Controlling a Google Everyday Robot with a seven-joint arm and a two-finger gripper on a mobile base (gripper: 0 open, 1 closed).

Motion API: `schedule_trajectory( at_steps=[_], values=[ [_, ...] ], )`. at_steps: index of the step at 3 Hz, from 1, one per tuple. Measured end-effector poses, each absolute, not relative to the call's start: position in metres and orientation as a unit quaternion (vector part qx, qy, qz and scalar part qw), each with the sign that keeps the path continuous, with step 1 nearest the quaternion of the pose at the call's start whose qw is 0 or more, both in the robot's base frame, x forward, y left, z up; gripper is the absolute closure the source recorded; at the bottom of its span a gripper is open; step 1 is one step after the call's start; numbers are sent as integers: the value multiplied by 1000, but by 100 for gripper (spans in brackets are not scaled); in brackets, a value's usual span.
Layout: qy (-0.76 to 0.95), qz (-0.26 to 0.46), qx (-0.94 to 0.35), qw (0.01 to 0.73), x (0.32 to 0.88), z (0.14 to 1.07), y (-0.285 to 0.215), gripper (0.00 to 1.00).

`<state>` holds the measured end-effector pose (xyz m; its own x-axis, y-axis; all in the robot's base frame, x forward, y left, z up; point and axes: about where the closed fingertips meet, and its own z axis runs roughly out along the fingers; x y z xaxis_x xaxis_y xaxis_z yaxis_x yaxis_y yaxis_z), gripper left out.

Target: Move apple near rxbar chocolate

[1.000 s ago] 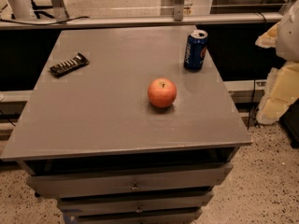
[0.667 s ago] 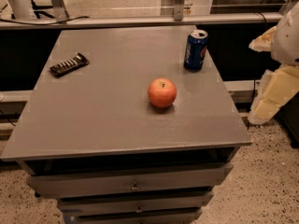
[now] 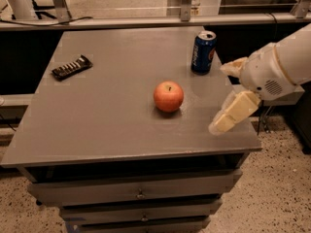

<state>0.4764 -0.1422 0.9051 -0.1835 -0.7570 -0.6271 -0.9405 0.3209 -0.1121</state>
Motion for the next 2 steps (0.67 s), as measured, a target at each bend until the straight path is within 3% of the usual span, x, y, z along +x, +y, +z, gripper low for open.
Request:
schedule_trajectory(
  at_steps=[2],
  values=[
    [722, 224, -537, 373, 515, 872, -89, 0]
  ],
)
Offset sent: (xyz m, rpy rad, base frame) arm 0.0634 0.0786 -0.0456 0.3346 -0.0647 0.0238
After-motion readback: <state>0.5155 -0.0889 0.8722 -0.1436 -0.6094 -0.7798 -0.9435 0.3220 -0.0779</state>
